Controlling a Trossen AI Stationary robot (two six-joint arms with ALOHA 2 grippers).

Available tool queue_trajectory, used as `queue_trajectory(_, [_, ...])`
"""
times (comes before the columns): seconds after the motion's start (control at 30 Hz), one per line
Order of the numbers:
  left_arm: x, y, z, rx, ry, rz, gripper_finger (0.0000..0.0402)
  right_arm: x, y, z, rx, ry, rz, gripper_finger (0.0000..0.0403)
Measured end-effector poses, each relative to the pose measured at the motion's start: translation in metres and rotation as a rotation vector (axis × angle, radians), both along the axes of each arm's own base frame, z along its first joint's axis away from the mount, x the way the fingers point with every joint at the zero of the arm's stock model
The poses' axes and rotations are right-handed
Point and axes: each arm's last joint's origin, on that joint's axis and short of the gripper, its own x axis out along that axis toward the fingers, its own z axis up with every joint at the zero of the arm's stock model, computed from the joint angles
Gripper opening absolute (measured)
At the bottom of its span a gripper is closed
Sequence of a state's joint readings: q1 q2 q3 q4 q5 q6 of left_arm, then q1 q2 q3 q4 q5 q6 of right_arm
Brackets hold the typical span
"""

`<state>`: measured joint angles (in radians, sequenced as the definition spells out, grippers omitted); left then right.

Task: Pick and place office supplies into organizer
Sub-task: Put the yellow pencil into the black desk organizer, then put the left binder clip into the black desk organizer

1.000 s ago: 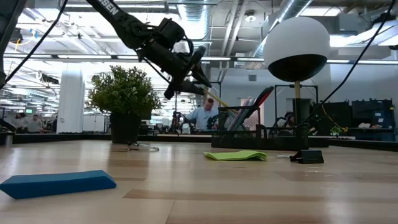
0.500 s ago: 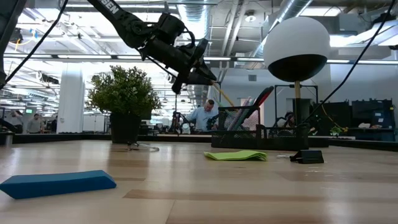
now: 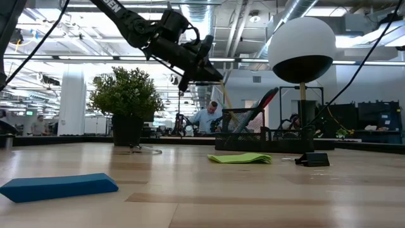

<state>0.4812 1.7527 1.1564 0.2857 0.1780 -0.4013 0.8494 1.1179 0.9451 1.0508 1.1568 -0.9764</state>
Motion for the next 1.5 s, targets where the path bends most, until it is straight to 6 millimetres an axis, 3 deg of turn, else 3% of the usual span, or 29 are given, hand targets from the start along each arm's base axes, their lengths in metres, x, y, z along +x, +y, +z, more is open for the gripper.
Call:
queue_trajectory(0.53, [0.018, -0.051, -0.010, 0.192, 0.185, -0.070, 0.0011, 0.002, 0.003, -0.003, -0.016, 0.026, 0.012, 0.0000])
queue_trajectory(1.1, [0.020, -0.058, -0.003, 0.256, 0.169, -0.039, 0.0106, 0.004, 0.005, -0.006, 0.038, 0.014, 0.045, 0.0000])
queue_trajectory(1.27, [0.020, -0.058, 0.039, 0.313, 0.123, -0.034, 0.0122, 0.003, 0.006, -0.006, 0.042, 0.011, 0.050, 0.0000])
queue_trajectory(1.4, [0.006, -0.063, 0.096, 0.325, 0.051, -0.022, 0.0123, 0.000, 0.009, -0.006, 0.041, 0.012, 0.074, 0.0000])
queue_trajectory(1.5, [-0.016, -0.075, 0.147, 0.295, -0.034, -0.091, 0.0121, -0.005, 0.014, -0.006, 0.037, 0.015, 0.101, 0.0000])
